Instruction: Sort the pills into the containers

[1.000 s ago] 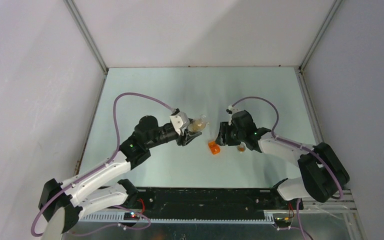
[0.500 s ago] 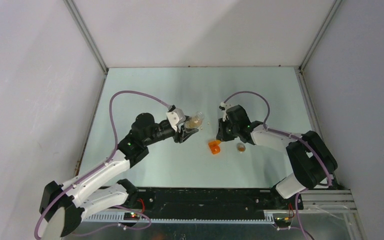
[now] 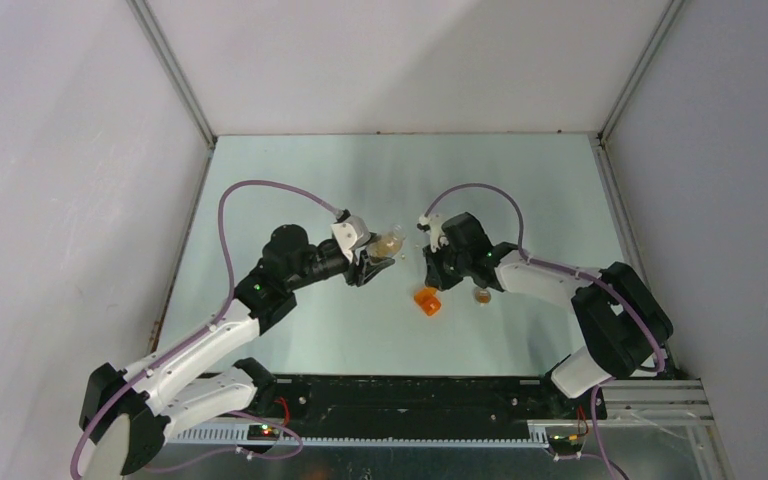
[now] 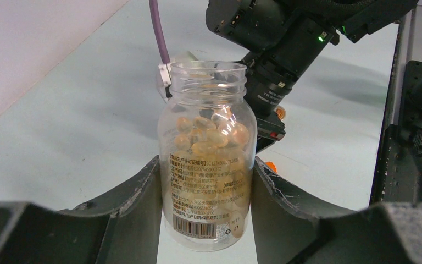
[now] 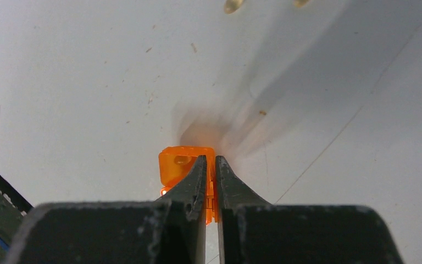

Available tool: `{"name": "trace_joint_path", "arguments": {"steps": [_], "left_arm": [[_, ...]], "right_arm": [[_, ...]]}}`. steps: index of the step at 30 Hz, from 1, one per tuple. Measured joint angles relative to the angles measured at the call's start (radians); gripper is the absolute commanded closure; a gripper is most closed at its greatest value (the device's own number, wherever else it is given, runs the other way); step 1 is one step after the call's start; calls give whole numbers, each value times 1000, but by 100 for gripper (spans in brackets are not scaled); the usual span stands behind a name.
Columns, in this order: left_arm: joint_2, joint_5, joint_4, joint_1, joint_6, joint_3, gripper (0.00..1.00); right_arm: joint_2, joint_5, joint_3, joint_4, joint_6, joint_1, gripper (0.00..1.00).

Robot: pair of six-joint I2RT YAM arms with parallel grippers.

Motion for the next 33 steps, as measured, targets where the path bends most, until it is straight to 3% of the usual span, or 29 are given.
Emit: {"name": "trace_joint_path", "arguments": {"steps": [2,5,7,9,18,26,33], "left_arm": [[0,0,0,3,0,0,100],[0,0,0,5,0,0,100],[0,0,-1,6,0,0,100],[0,0,-2,7,0,0,100],[-16,-1,-17,9,-3,0,100],[-46,-2,-42,10,-20,0,100],[-62,-2,-65,10,-29,0,99]], "right_arm": [[0,-13,0,-5,-34,10,92],[0,-19,11,-25,-63,19,55],[1,-18,29,-44,-67,22,37],[1,-9,45,-55,-56,22,28],[-87,60,61,-113,81,-32,26],[-251,340,61,-312,360,-134,27],[-188,436,22,-439,456,-129,23]]}}
